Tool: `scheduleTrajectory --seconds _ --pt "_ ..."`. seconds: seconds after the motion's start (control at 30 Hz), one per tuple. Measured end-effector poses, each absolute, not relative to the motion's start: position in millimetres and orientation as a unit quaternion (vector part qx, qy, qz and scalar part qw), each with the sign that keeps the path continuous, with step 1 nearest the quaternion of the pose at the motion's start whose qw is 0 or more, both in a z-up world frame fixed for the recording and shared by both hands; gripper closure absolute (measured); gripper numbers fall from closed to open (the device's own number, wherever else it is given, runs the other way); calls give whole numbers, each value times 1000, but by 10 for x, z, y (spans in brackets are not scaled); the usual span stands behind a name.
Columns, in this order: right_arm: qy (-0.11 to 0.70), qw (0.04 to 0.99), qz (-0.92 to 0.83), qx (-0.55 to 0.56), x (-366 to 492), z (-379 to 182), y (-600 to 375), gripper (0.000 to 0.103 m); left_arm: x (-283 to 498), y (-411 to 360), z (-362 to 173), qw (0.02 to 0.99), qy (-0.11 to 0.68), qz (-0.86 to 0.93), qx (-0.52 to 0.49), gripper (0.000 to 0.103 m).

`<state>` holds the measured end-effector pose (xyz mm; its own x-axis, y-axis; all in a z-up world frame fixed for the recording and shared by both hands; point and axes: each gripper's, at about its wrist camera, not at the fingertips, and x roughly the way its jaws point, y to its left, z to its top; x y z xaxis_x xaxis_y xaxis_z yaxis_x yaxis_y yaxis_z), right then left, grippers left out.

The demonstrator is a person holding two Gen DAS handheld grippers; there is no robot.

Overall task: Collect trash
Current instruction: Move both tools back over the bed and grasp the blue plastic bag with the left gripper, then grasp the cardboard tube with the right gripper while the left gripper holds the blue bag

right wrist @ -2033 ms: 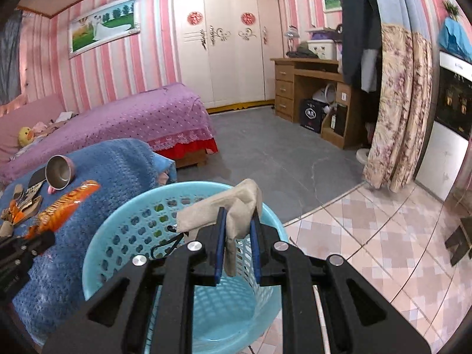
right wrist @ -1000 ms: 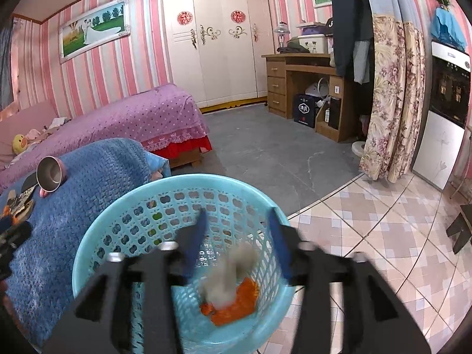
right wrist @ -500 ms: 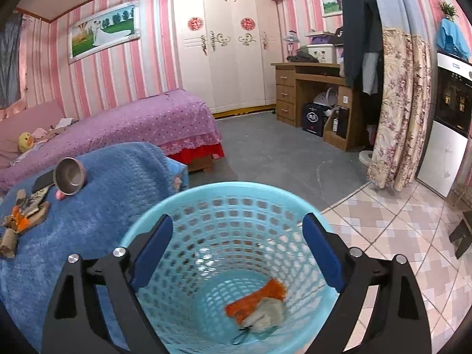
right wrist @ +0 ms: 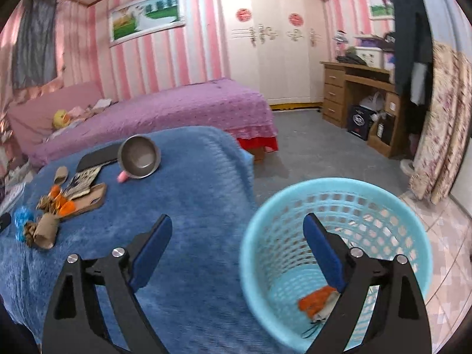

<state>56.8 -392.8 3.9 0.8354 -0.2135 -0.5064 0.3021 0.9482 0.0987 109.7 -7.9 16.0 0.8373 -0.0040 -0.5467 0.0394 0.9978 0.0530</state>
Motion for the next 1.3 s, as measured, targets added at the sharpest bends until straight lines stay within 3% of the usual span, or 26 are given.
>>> scheduleTrajectory --seconds 0.47,0.93,1.0,1.07,1.17,1.3 --pt "266 963 -20 31 1186 104 -2572 14 1306 786 -22 948 316 23 2 6" --pt "267 963 -10 -27 1401 -61 -2198 14 1676 506 -224 946 325 -6 0 7" --pt "263 964 -9 -35 1395 -42 -2175 14 1771 451 -270 942 334 -18 -7 14" --pt "262 964 -4 -41 1402 -38 -2141 14 1846 422 -321 937 349 -28 -8 36" --pt "264 963 6 -42 1410 -45 -2087 14 1880 441 -362 929 365 -47 -24 58" --pt "264 963 23 -44 1382 -46 -1975 14 1756 500 -300 933 356 -44 -23 62"
